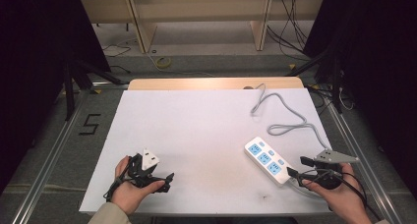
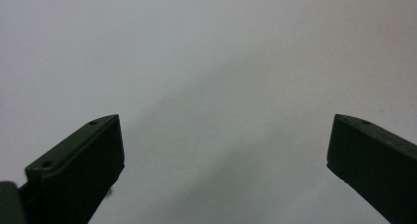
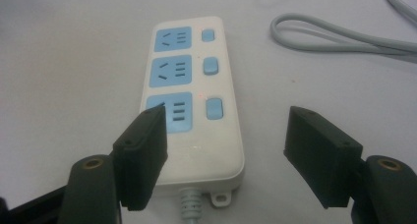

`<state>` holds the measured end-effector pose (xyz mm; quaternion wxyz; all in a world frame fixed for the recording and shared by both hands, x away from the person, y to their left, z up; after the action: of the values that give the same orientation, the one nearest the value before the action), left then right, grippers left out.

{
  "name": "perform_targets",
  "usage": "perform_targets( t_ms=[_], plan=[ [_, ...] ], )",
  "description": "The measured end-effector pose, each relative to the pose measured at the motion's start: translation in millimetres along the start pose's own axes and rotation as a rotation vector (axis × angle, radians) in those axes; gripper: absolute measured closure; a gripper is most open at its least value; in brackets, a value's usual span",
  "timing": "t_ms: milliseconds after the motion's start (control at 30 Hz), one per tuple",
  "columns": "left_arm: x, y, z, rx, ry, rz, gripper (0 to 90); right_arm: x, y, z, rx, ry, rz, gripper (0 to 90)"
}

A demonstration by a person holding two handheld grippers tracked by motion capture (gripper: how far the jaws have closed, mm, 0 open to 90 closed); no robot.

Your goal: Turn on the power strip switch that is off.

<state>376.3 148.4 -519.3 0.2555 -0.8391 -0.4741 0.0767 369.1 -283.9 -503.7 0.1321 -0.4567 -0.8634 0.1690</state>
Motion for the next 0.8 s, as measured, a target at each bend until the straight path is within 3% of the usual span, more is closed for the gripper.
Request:
perform_targets(
  t_ms=[200,567,800],
  plan=[
    [0.5,-0.3,-0.2,0.000,0.007,0.000,0.3,0.3,-1.7,-1.8,-0.001,-0.018,0.002,39.2],
    [1.8,-0.7,-0.6,-0.008,0.003,-0.006,0.8,-1.7,-5.5,-11.2,0.015,-0.067,0.034,76.7],
    [1.6,0.4,-0.7,-0.008,-0.002,-0.005,0.9,-2.2,-5.7,-16.3,0.022,-0.069,0.033,89.9]
  ],
)
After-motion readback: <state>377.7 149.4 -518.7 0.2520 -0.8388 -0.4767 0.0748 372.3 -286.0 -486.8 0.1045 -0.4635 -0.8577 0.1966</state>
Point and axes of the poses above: each handheld gripper's, and its own axes: y roughly forward along the jaws, z roughly out of its underside, x roughly to its left, the point moved 9 cm from there along y, roughly forward along the jaws, and after that the axes turned 14 degrees about -x, right-handed, at the moved point
